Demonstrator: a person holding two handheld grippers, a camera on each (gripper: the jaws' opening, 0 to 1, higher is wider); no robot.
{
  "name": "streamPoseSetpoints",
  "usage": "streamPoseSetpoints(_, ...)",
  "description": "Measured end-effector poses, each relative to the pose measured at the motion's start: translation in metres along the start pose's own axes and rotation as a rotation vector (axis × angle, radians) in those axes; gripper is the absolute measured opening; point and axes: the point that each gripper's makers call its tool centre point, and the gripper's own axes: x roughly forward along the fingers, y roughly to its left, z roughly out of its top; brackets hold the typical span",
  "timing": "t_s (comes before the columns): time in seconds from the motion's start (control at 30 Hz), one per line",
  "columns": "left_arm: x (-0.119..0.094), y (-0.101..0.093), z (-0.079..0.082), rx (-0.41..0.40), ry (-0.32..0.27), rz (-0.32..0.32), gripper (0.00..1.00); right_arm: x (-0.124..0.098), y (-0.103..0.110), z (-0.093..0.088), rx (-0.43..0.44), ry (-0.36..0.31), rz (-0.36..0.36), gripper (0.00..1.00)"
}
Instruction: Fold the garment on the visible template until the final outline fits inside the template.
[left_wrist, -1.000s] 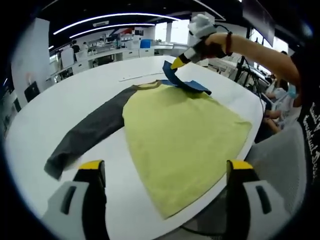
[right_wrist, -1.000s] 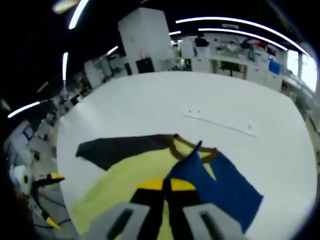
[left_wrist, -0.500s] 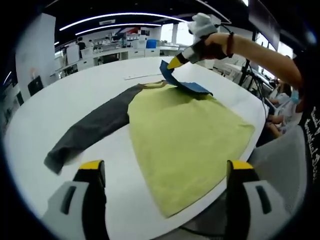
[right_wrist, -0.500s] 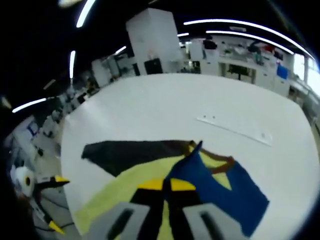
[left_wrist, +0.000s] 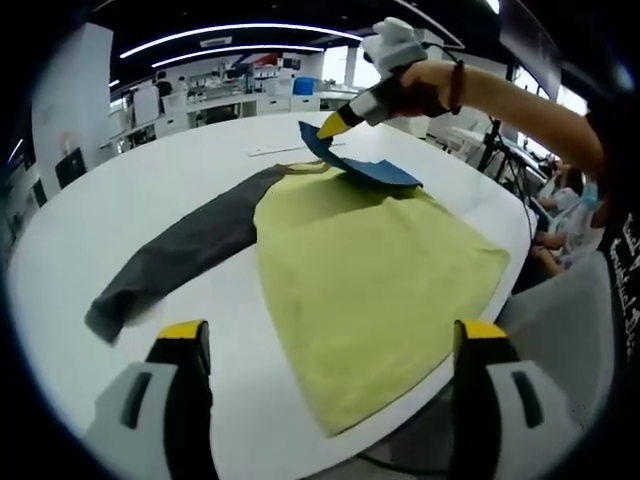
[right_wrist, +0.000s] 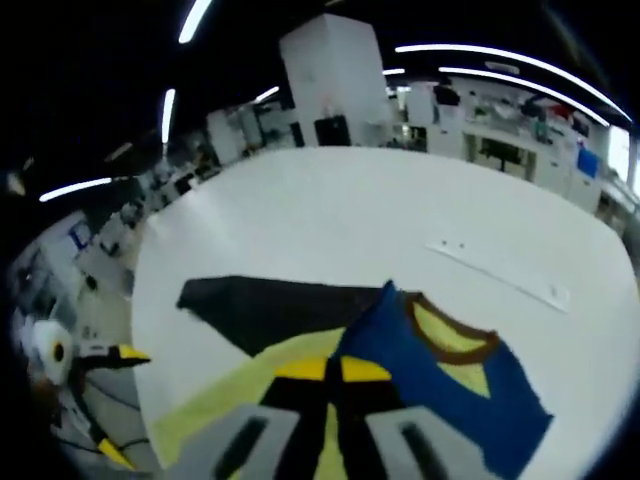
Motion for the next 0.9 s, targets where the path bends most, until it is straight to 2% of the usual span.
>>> streamPoseSetpoints(0.5, 0.001, -0.002, -0.009, -0.014, 0.017, -0.004, 0.99, 0.019, 0.033, 0.0, -0.058, 0.007, 0.09, 0.0)
streamPoseSetpoints(0.63, 0.002, -0.004, -0.009, -0.015, 0.017, -0.009, 0.99, 0.022, 0.04, -0.006, -0.055, 0.012, 0.093, 0.0)
streamPoseSetpoints(0.73, 0.003, -0.004, -0.009, -0.012, 0.022, -0.012, 0.99, 0.032, 0.038, -0.008, -0.057, 0.021, 0.088, 0.0)
streamPoseSetpoints(0.9, 0.003, -0.005, -0.008, -0.007, 0.019, -0.017, 0.99, 0.042, 0.043, -0.02, -0.068, 0.038, 0.081, 0.0)
